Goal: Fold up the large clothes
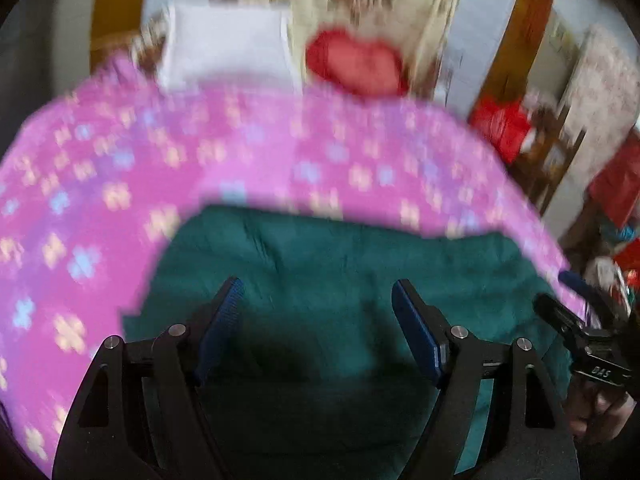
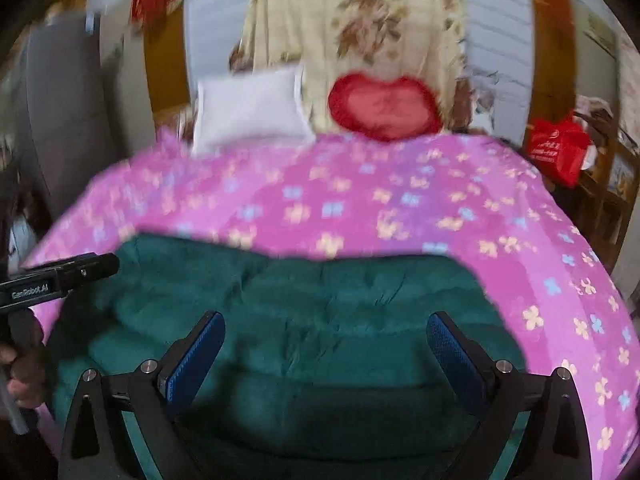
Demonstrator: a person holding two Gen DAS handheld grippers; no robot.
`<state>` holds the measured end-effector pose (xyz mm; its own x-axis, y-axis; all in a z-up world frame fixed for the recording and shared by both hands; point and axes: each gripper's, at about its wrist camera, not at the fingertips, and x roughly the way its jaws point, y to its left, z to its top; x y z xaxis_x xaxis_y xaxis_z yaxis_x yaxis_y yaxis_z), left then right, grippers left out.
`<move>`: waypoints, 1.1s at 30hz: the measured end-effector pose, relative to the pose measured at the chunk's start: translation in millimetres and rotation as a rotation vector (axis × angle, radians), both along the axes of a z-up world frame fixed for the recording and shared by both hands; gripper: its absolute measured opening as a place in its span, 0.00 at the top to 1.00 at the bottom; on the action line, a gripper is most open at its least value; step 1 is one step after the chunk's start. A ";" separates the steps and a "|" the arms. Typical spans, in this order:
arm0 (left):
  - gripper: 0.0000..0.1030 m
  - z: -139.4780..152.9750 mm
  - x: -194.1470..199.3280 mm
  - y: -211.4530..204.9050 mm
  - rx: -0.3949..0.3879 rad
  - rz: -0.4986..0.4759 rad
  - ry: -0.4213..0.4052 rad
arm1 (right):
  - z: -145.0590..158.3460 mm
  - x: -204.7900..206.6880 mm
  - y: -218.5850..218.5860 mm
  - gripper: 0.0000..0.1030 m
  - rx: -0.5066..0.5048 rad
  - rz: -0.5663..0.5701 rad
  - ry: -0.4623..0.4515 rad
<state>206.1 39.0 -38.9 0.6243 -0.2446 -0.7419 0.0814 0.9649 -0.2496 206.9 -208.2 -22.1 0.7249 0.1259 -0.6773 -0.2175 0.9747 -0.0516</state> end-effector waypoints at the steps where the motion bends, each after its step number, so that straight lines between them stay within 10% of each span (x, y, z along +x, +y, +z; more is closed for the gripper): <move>1: 0.25 -13.3 5.1 -6.0 0.028 -0.004 0.048 | -8.3 5.9 3.8 0.03 -0.026 -0.004 0.035; 6: 0.21 -20.4 13.9 -22.9 0.122 -0.003 0.046 | -44.4 33.1 -6.7 0.00 0.034 -0.014 0.203; 15: 0.20 -27.1 14.6 -21.7 0.178 0.000 0.022 | -50.3 29.9 -2.6 0.00 0.020 -0.011 0.176; 27: 0.20 4.2 -70.5 14.5 0.071 0.042 -0.089 | -0.5 -82.7 -58.5 0.00 0.148 -0.127 -0.073; 33: 0.16 -17.9 -95.2 10.5 0.145 0.022 -0.116 | -42.3 -86.3 -54.7 0.00 0.061 -0.106 0.118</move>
<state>110.8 49.5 -56.8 0.7120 -0.1263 -0.6907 0.0805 0.9919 -0.0983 120.6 -262.9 -64.4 0.6520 0.0963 -0.7521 -0.1140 0.9931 0.0284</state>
